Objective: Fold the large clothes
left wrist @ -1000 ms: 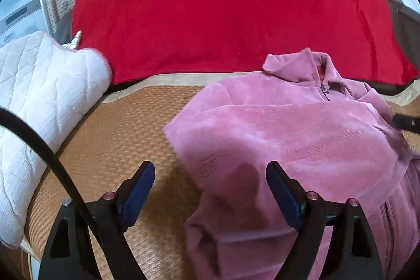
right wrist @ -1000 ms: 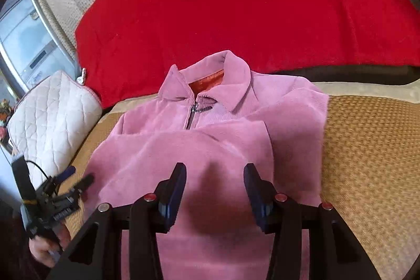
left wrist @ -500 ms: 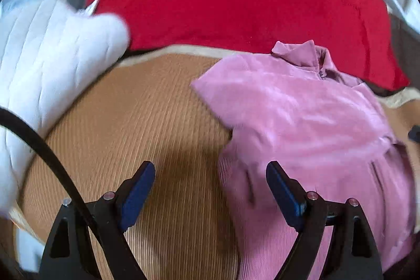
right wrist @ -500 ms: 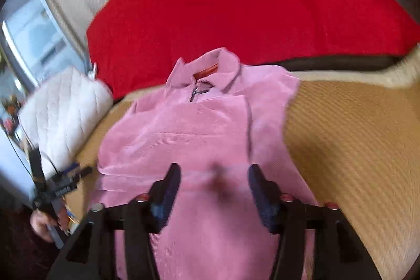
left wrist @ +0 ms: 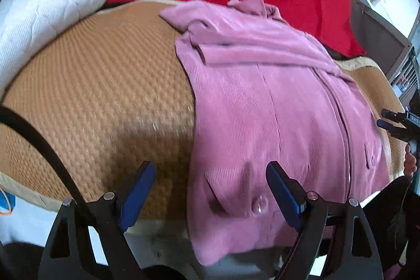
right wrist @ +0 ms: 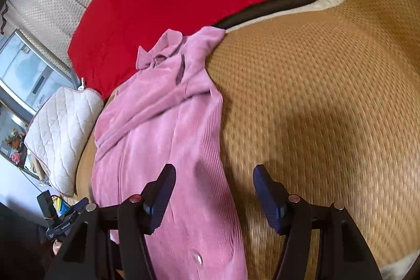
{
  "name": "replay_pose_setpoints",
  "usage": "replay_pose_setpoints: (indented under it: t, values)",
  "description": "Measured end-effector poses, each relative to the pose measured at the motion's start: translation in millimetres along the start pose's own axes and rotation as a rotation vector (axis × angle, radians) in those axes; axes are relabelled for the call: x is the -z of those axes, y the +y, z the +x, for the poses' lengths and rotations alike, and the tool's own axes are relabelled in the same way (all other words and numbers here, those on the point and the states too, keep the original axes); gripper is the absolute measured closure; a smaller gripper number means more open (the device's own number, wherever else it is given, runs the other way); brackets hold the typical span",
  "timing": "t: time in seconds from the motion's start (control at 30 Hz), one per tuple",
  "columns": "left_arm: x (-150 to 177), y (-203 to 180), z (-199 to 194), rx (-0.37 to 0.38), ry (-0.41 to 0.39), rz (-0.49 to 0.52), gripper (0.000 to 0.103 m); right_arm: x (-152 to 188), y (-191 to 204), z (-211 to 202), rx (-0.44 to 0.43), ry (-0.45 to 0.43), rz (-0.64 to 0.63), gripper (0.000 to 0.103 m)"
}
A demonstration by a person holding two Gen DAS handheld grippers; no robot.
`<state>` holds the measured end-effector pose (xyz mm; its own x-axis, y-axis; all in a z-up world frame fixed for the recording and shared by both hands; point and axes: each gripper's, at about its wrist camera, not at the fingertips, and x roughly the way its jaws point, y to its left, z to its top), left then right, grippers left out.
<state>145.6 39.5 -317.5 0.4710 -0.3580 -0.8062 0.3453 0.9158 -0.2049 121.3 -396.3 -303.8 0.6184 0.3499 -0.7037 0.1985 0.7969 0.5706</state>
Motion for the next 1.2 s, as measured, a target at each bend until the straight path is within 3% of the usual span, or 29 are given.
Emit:
replay_pose_setpoints:
  t: [0.13,0.4,0.47,0.5,0.53,0.57,0.6,0.67,0.7,0.73,0.87,0.9,0.93,1.0,1.07,1.1,1.17,1.2]
  values:
    - [8.8,-4.1,11.2,-0.030,0.065,-0.019,0.016,31.2,-6.3,-3.7,0.034,0.050,-0.011,0.037]
    - [43.8,-5.4,46.6,0.015,0.286,-0.126,0.016,81.2,17.2,7.4,0.081,0.164,-0.080,0.037]
    - [47.6,-6.3,50.5,0.025,0.301,-0.132,0.016,90.6,22.8,17.4,0.118,0.211,-0.107,0.039]
    - [47.8,-6.7,50.7,0.036,0.296,-0.132,0.016,93.4,24.9,20.6,0.125,0.226,-0.114,0.046]
    - [48.3,-5.6,49.4,0.047,0.284,-0.139,0.016,96.1,28.2,24.9,0.134,0.248,-0.124,0.064]
    - [48.7,-4.4,48.4,0.060,0.270,-0.152,0.016,97.1,31.1,27.0,0.152,0.258,-0.138,0.072]
    - [48.3,-2.4,48.4,0.078,0.259,-0.170,0.019,96.9,33.8,28.2,0.174,0.264,-0.153,0.075]
    - [49.1,2.8,49.8,0.099,0.259,-0.195,0.047,95.2,43.2,29.4,0.193,0.275,-0.195,0.087]
    - [50.1,4.1,50.7,0.105,0.263,-0.202,0.069,94.1,47.1,28.1,0.190,0.277,-0.210,0.088]
    - [51.3,5.8,50.7,0.111,0.263,-0.211,0.079,92.1,50.4,25.1,0.182,0.272,-0.223,0.089]
    - [53.5,12.9,47.4,0.127,0.260,-0.232,0.079,83.5,49.9,21.7,0.170,0.279,-0.232,0.088]
    - [54.1,14.2,47.2,0.123,0.263,-0.233,0.072,84.7,49.2,22.5,0.169,0.289,-0.227,0.085]
    - [55.0,15.2,48.1,0.122,0.275,-0.235,0.050,85.9,46.7,24.0,0.168,0.300,-0.209,0.082]
    - [56.9,20.8,54.9,0.131,0.322,-0.247,0.028,90.6,42.5,25.0,0.182,0.321,-0.187,0.071]
    - [61.6,22.1,60.0,0.129,0.350,-0.247,0.029,97.3,40.0,29.2,0.176,0.346,-0.184,0.070]
    - [62.8,25.2,60.5,0.127,0.353,-0.254,0.031,99.1,40.3,32.3,0.178,0.353,-0.187,0.070]
    - [66.6,33.3,60.6,0.148,0.355,-0.280,0.071,101.5,44.2,35.9,0.172,0.350,-0.212,0.070]
    - [67.8,36.1,60.9,0.167,0.360,-0.294,0.097,101.6,45.9,35.3,0.164,0.341,-0.221,0.078]
